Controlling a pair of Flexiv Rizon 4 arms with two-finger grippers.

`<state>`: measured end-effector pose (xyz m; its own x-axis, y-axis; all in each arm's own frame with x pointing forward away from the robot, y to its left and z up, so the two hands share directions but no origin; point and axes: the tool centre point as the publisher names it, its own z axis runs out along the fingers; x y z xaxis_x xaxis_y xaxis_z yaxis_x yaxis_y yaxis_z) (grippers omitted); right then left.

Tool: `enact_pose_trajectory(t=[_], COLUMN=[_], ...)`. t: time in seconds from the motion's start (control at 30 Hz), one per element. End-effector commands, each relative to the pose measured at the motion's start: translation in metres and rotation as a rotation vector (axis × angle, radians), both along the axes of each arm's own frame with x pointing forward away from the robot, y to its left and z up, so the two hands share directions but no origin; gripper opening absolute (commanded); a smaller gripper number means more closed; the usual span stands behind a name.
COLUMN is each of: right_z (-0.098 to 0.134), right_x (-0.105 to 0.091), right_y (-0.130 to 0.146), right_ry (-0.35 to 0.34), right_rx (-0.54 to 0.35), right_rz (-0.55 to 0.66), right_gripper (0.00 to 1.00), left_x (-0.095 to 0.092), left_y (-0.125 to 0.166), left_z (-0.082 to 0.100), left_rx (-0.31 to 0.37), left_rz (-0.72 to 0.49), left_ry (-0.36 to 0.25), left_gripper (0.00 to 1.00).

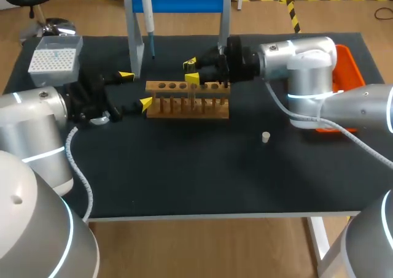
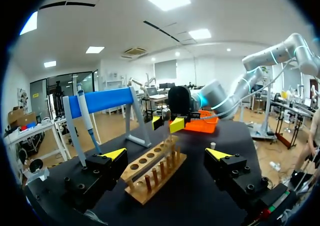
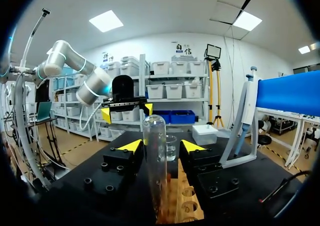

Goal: Invert the test tube, pick up the pipette, mount the tip to pipette, aspirate from beaker and dispense into the tube, eject the tip, return the pipette, and cap with the stopper.

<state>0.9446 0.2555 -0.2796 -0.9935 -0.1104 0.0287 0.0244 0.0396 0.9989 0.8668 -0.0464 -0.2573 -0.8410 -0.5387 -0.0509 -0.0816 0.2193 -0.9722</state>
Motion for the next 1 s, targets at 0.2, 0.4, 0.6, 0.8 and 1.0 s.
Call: enact_pose_trajectory(t=[0.2, 0.4, 0.6, 0.8, 1.0], right_z=[-0.0008, 0.0002, 0.0007, 0.0016, 0.0036], right_x=[-0.0008, -0.0027, -0.0034, -0.0043, -0.0053], right_y=[0.0040, 0.0032, 0.0023, 0.0020, 0.0025], right_ry=[0.002, 0.005, 0.008, 0.015, 0.019], right_rx=[0.002, 0.005, 0.006, 0.010, 0.009], right_rz=[0.004, 0.001, -0.005, -0.005, -0.004], right_gripper=[0.44, 0.05, 0.00, 0.00, 0.00], left_x=[-0.0001, -0.0001, -0.0001, -0.0001, -0.0001], left_y=[-0.0017, -0.0017, -0.0017, -0.0017, -0.0017], left_z=[-0.0004, -0.0004, -0.0004, -0.0004, -0.0004], left_rx=[0.002, 0.002, 0.002, 0.002, 0.002], left_rz=[0.004, 0.004, 0.004, 0.004, 0.004], left_ry=[-0.001, -0.001, -0.001, -0.001, -0.001], left_gripper=[1.00, 1.00, 1.00, 1.00, 1.00])
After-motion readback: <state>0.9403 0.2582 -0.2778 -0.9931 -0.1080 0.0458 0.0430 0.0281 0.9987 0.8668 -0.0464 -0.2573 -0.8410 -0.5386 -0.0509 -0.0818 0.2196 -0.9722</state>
